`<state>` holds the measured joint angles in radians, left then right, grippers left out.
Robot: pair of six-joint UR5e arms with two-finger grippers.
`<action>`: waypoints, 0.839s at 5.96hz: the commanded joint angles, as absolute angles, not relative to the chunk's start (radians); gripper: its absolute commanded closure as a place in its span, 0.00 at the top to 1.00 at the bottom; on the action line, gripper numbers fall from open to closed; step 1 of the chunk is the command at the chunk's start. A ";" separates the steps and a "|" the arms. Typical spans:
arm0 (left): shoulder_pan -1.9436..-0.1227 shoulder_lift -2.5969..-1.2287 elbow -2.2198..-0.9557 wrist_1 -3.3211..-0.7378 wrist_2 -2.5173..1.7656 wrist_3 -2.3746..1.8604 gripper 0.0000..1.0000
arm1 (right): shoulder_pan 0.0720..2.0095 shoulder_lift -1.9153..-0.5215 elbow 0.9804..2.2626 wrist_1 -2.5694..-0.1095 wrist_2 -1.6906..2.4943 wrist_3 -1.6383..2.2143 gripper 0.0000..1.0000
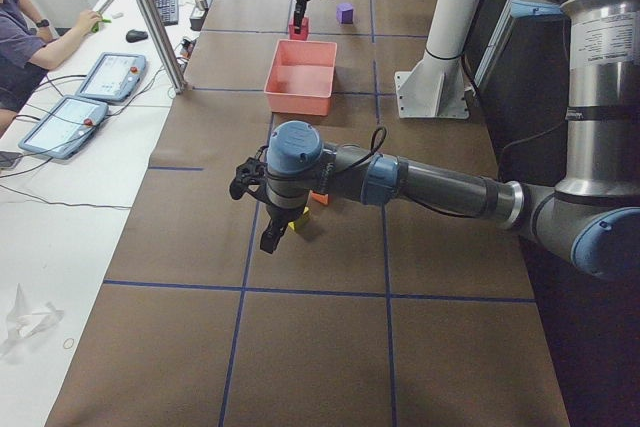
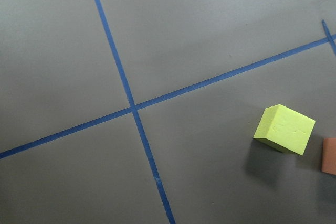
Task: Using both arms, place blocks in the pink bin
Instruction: 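Carry the red cube over the pink bin and release it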
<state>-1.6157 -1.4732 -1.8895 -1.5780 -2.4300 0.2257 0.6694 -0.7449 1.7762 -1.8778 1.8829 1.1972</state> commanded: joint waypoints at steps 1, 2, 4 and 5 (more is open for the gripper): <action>-1.523 -1.492 -1.894 -1.575 -2.430 0.224 1.00 | 0.675 -0.730 1.770 -1.899 1.882 1.189 1.00; -1.466 -1.521 -1.894 -1.575 -2.430 0.224 1.00 | 0.717 -0.730 1.773 -1.926 1.917 1.137 1.00; -1.384 -1.534 -1.893 -1.577 -2.424 0.225 1.00 | 0.905 -0.774 1.784 -1.967 2.091 0.900 1.00; -1.327 -1.577 -1.878 -1.577 -2.416 0.225 1.00 | 0.986 -0.863 1.830 -1.965 2.138 0.755 1.00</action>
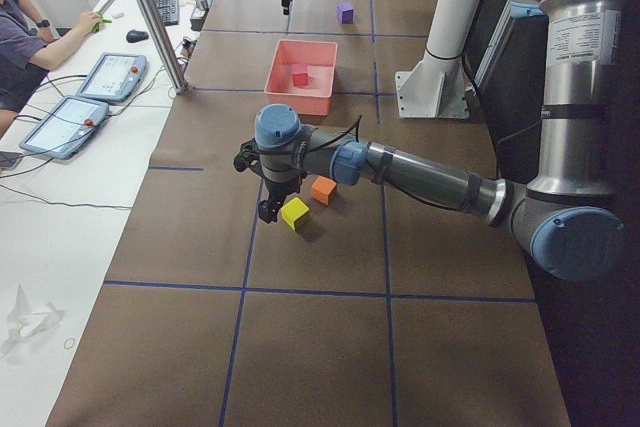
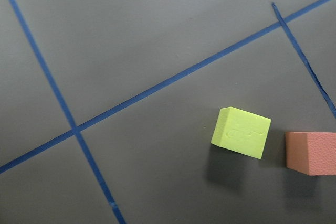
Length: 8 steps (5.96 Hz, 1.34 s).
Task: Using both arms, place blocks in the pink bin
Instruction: 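Withdraw the right gripper while the left gripper approaches the yellow cube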
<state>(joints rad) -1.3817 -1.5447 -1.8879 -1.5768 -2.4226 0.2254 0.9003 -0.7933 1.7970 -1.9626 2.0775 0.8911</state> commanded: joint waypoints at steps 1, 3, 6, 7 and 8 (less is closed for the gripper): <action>-1.292 -1.580 -1.868 -1.578 -2.415 0.225 1.00 | 1.070 -0.958 1.860 -1.965 2.175 0.565 1.00; -1.240 -1.580 -1.826 -1.689 -2.363 0.151 1.00 | 1.242 -1.130 1.888 -1.962 2.268 0.239 1.00; -1.135 -1.580 -1.632 -2.060 -2.326 -0.049 1.00 | 1.290 -1.221 1.910 -1.953 2.275 0.127 1.00; -1.126 -1.580 -1.631 -2.060 -2.327 -0.054 1.00 | 1.290 -1.224 1.913 -1.953 2.275 0.127 1.00; -1.088 -1.582 -1.617 -2.060 -2.327 -0.054 1.00 | 1.290 -1.226 1.911 -1.953 2.275 0.127 1.00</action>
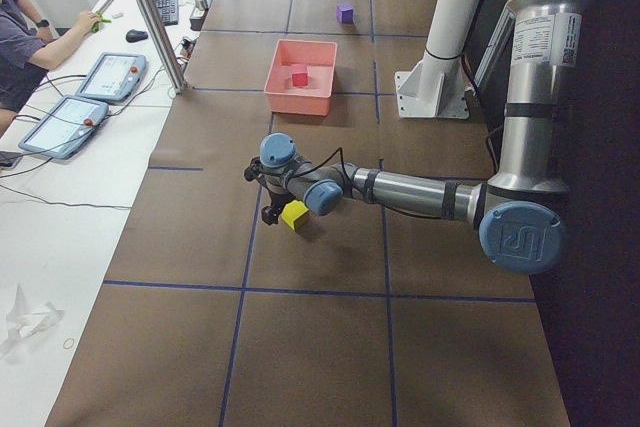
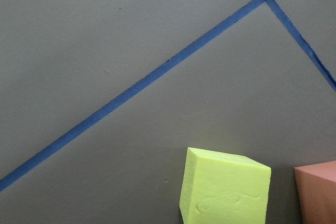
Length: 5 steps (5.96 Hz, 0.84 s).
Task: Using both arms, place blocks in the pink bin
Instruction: 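Withdraw the right gripper while the left gripper approaches the yellow cube, then grasp the yellow cube with the left gripper and lift it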
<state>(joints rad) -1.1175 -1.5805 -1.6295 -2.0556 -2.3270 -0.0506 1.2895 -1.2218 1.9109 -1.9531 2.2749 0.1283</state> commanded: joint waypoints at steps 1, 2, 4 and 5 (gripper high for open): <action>-1.063 -1.582 -1.614 -2.060 -2.327 -0.060 1.00 | 1.290 -1.227 1.911 -1.953 2.275 0.127 1.00; -1.013 -1.583 -1.609 -2.060 -2.327 -0.081 1.00 | 1.290 -1.227 1.910 -1.953 2.273 0.127 1.00; -0.983 -1.585 -1.605 -2.057 -2.326 -0.084 1.00 | 1.290 -1.229 1.905 -1.953 2.272 0.127 1.00; -0.965 -1.626 -1.548 -2.060 -2.327 -0.083 1.00 | 1.290 -1.238 1.907 -1.951 2.270 0.127 1.00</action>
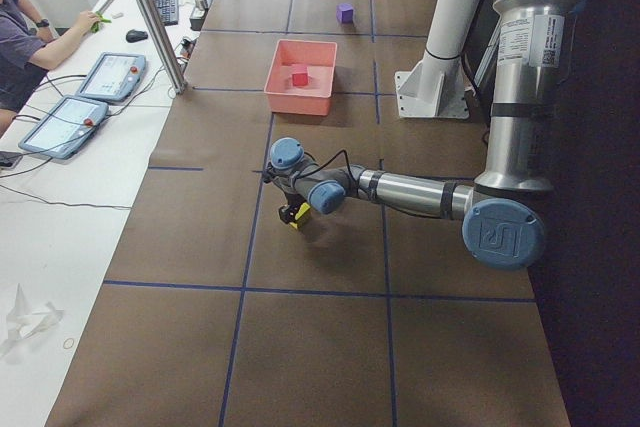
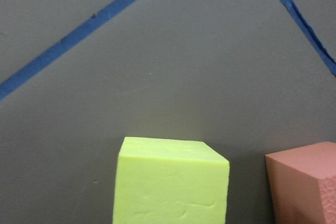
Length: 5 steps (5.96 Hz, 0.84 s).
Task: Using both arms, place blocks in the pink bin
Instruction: 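Grasp the yellow cube with the left gripper and lift it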
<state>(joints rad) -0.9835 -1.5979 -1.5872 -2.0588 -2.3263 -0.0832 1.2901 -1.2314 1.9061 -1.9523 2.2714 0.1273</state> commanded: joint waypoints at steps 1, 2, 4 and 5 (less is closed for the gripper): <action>-0.962 -1.661 -1.514 -2.060 -2.326 -0.081 0.89 | 1.290 -1.238 1.905 -1.951 2.270 0.126 1.00; -0.963 -1.664 -1.525 -2.060 -2.327 -0.084 0.55 | 1.290 -1.238 1.905 -1.951 2.270 0.126 1.00; -1.035 -1.670 -1.590 -2.045 -2.316 -0.084 0.39 | 1.290 -1.247 1.910 -1.950 2.270 0.123 1.00; -1.078 -1.731 -1.594 -1.995 -2.318 -0.086 0.39 | 1.293 -1.258 1.908 -1.948 2.275 0.068 1.00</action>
<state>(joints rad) -1.0330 -1.6872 -1.5807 -2.0325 -2.3190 -0.0845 1.2914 -1.2483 1.9083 -1.9496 2.2716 0.1063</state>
